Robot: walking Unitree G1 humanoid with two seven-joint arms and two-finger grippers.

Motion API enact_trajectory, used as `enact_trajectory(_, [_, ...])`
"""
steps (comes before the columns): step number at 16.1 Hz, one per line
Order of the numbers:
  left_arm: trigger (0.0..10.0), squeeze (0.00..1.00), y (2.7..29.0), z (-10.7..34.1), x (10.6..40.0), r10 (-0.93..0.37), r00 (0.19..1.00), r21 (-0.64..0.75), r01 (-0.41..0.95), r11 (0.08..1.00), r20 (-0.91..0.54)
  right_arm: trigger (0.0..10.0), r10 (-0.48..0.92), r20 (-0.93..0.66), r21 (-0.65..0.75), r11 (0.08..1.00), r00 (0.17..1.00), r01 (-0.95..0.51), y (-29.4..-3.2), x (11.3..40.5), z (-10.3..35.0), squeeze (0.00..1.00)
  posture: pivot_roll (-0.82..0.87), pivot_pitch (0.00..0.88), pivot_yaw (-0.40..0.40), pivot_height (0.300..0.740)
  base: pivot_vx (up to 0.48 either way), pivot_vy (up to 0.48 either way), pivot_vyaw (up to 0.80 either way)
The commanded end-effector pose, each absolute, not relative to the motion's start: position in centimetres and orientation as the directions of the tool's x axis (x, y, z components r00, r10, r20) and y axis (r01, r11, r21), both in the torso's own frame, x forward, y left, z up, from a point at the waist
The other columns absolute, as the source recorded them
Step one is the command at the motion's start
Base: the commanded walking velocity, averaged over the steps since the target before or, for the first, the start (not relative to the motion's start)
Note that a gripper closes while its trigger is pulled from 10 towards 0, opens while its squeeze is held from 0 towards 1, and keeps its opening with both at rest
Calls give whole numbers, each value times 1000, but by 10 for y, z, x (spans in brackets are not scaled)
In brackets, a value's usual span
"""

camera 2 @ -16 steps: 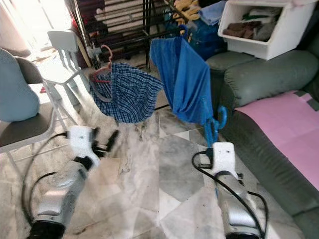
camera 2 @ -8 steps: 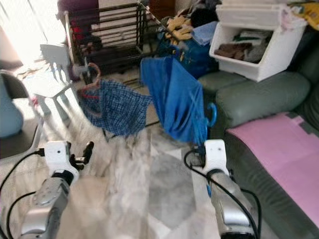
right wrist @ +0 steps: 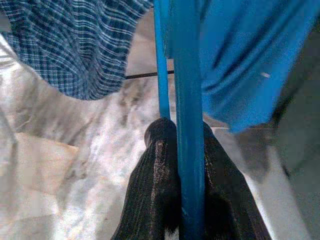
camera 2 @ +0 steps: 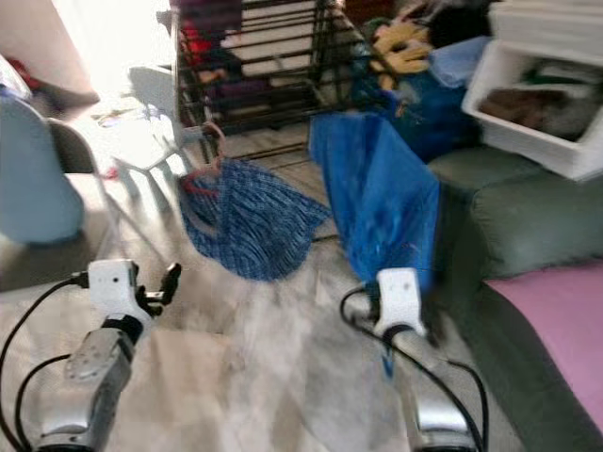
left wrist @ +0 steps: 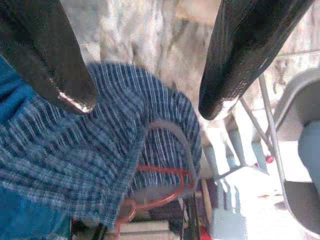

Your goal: Hang hanger

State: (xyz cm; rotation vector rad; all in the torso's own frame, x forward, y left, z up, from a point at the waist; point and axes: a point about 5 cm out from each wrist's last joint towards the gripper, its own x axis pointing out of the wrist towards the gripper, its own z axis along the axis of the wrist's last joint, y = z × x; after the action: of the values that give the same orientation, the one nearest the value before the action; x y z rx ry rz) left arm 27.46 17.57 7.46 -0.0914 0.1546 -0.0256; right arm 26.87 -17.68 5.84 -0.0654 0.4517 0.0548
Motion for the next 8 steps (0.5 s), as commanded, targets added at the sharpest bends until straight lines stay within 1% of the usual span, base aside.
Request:
enact_trajectory(1, [10000, 0, 167, 79, 278, -60, 988, -98, 47, 994, -143, 10000, 12, -430, -59, 997, 903, -41, -187, 268, 62, 0, -185, 0, 100, 740, 420, 0, 0])
enact_trajectory(3, [10000, 0, 166, 80, 278, -63, 988, -98, 50, 994, -143, 10000, 21, -445, -53, 997, 895, -50, -185, 268, 60, 0, -184, 0, 100, 740, 420, 0, 0])
enact_trajectory(5, [10000, 0, 167, 80, 277, -60, 988, -99, 46, 994, -145, 10000, 70, -450, -57, 993, 890, -107, -178, 268, 59, 0, -178, 0, 98, 740, 418, 0, 0])
enact_trajectory(8, [10000, 0, 167, 80, 277, -58, 987, -101, 43, 994, -149, 10000, 101, -468, -45, 989, 878, -138, -175, 268, 58, 0, -175, 0, 96, 740, 405, 0, 0])
